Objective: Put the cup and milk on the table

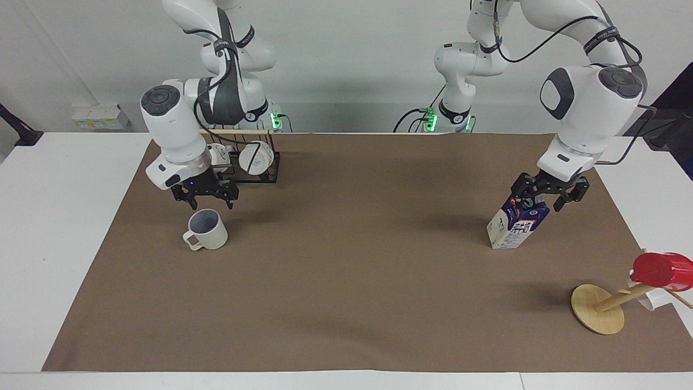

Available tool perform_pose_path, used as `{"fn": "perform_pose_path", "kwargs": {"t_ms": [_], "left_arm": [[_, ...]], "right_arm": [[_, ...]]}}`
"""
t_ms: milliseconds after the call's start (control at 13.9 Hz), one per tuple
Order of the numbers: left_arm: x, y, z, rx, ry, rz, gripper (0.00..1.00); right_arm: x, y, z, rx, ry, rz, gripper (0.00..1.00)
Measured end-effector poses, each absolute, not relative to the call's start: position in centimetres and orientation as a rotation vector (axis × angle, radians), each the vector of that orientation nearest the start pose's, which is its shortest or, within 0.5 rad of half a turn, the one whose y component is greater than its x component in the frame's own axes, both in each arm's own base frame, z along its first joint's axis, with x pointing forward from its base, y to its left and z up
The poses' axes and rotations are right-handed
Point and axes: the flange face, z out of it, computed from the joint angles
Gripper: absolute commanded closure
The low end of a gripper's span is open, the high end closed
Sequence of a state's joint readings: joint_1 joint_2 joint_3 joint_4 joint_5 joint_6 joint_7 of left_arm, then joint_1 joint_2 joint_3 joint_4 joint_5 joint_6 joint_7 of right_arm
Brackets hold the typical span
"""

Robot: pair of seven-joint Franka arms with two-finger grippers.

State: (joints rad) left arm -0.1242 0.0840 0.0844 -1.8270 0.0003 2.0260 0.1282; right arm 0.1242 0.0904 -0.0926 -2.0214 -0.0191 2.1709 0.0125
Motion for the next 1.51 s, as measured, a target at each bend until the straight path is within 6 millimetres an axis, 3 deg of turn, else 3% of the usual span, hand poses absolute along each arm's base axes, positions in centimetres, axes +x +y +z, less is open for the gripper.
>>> {"fn": "perform_pose_path", "kwargs": {"t_ms": [359, 430, 646, 789, 861, 1291, 1506], "left_arm": [[59.9, -2.9, 47.7, -3.114, 0.28, -0.135, 0.0], [59.8, -2.9, 47.4, -3.114, 0.281, -0.126, 0.0], [59.5, -2.8, 46.6, -3.116, 0.278, -0.099, 0.0], [59.3, -2.6, 46.3, -3.117, 0.275, -0.088, 0.0], [59.1, -2.6, 46.0, -3.118, 0.276, -0.077, 0.0], [58.6, -2.7, 45.2, -3.12, 0.278, -0.048, 0.0], [58.6, -2.7, 45.2, -3.12, 0.278, -0.048, 0.23]], "right_arm": [[59.0, 2.1, 37.2, -3.169, -0.08, -0.108, 0.0], [59.0, 2.1, 36.9, -3.169, -0.081, -0.105, 0.1], [58.7, 2.0, 36.0, -3.17, -0.079, -0.103, 0.54], [58.5, 1.7, 35.6, -3.171, -0.072, -0.094, 0.75], [58.4, 1.5, 35.5, -3.171, -0.069, -0.091, 0.98], [58.5, 1.8, 35.5, -3.17, -0.076, -0.096, 1.0], [59.4, 3.3, 37.6, -3.165, -0.071, -0.135, 1.0]]}}
